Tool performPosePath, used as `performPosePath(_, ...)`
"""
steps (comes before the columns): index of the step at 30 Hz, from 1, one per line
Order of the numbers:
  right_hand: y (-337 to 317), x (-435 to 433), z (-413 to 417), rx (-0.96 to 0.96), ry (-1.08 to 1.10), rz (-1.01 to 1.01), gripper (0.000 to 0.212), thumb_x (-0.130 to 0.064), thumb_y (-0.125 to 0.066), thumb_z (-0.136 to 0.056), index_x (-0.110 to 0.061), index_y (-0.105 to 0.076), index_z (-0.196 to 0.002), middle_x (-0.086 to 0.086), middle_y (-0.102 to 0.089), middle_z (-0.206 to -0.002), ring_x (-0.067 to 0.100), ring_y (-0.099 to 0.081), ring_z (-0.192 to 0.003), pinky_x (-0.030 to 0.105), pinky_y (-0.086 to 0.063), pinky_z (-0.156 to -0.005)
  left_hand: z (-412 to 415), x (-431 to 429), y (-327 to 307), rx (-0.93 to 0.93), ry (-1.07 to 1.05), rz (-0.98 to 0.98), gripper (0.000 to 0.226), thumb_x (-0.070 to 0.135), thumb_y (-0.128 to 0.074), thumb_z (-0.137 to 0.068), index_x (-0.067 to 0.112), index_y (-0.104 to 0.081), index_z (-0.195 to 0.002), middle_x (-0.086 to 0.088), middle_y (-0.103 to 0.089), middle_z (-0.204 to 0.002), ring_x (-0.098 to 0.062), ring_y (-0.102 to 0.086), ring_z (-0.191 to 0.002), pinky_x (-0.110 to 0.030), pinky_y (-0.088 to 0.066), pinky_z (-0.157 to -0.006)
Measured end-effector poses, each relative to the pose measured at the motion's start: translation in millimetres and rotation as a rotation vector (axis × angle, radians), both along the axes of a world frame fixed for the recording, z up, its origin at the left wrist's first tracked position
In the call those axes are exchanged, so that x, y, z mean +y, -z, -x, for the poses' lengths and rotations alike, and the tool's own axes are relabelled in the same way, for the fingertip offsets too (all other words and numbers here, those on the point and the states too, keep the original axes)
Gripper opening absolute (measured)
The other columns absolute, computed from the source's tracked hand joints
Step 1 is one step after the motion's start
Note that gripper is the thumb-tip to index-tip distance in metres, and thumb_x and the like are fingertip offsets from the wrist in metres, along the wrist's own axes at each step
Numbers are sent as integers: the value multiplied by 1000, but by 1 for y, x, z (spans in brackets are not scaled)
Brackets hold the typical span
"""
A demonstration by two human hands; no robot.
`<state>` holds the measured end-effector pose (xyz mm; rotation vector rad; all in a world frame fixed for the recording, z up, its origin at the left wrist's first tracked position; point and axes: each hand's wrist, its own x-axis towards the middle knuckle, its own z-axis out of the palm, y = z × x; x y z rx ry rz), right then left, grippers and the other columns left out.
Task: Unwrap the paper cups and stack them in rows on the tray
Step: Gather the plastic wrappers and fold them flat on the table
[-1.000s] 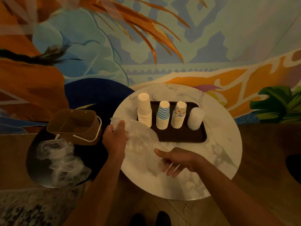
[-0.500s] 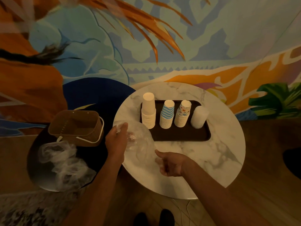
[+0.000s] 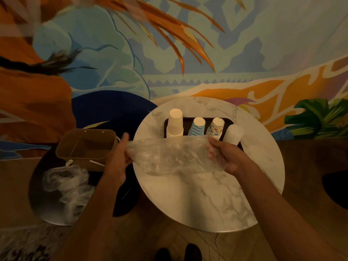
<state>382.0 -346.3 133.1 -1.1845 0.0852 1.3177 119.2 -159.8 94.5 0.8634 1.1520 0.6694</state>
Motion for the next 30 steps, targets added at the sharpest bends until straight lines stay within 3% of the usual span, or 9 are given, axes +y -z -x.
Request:
performPosePath(3, -7, 6, 4, 94, 41, 1, 32, -27, -58, -103, -3, -62, -124, 16, -77, -89, 22, -75, -67, 34, -64, -63, 1, -1, -3, -338, 134, 117, 102, 93, -47, -68, 27, -50, -147, -5, -65, -137, -28, -61, -125, -52, -42, -110)
performPosePath(7, -4, 6, 13, 227, 106, -116, 64, -54, -49, -102, -5, -53, -142, 23, -70, -122, 36, -74, -102, 48, -61, -88, -9, -43, 24, -227, 407, 76, 70, 69, -51, -83, 41, -38, -146, -3, -63, -138, -30, -64, -123, -59, -46, -108)
performPosePath(9, -2, -3, 20, 193, 18, -262, 88, -77, -46, -89, -10, -54, -145, 19, -61, -140, 37, -59, -129, 53, -42, -113, -18, -59, 29, -209, 471, 57, 56, 57, -62, -88, 37, -48, -139, -2, -67, -134, -30, -67, -119, -55, -51, -102)
performPosePath(11, 1, -14, 26, 71, -109, -392, 100, -83, -57, -78, -13, -50, -149, 16, -53, -150, 35, -50, -139, 54, -31, -119, -28, -66, 26, -179, 473, 6, 44, 50, -63, -94, 30, -58, -133, -1, -71, -127, -27, -70, -115, -49, -55, -98)
performPosePath(14, 8, -24, 39, -275, -304, -358, 91, -51, -83, -77, -18, -44, -152, 7, -54, -150, 27, -52, -138, 49, -41, -114, -44, -68, 19, -111, 375, -33, 35, 37, -67, -97, 11, -66, -121, -6, -75, -111, -23, -74, -101, -40, -57, -86)
performPosePath(16, 14, -19, 53, -536, -395, -219, 64, -19, -83, -82, -20, -58, -141, 2, -66, -137, 20, -61, -129, 45, -48, -111, -51, -71, 19, -55, 349, -62, 33, 33, -71, -94, 6, -70, -113, -9, -75, -104, -22, -73, -92, -37, -57, -81)
performPosePath(18, 15, -11, 59, -660, -330, -73, 32, -15, -77, -87, -17, -73, -120, 3, -75, -118, 21, -69, -115, 47, -52, -106, -53, -72, 21, -11, 341, -71, 33, 35, -74, -92, 7, -72, -108, -8, -76, -100, -21, -73, -91, -37, -57, -80)
performPosePath(25, 9, -20, 32, -402, -87, -126, 38, -21, -50, -102, 9, -63, -120, 29, -68, -122, 40, -69, -107, 45, -60, -81, -19, -46, 43, -124, 180, 122, 33, 42, -68, -94, 14, -70, -111, -3, -73, -102, -23, -71, -99, -39, -55, -85)
performPosePath(30, 12, -25, 24, -242, -74, -155, 29, -22, -48, -104, 2, -63, -112, 28, -66, -127, 44, -67, -110, 45, -58, -80, -3, -33, 44, -203, 118, 216, 53, 61, -62, -91, 16, -63, -117, -9, -73, -114, -32, -70, -110, -51, -55, -94)
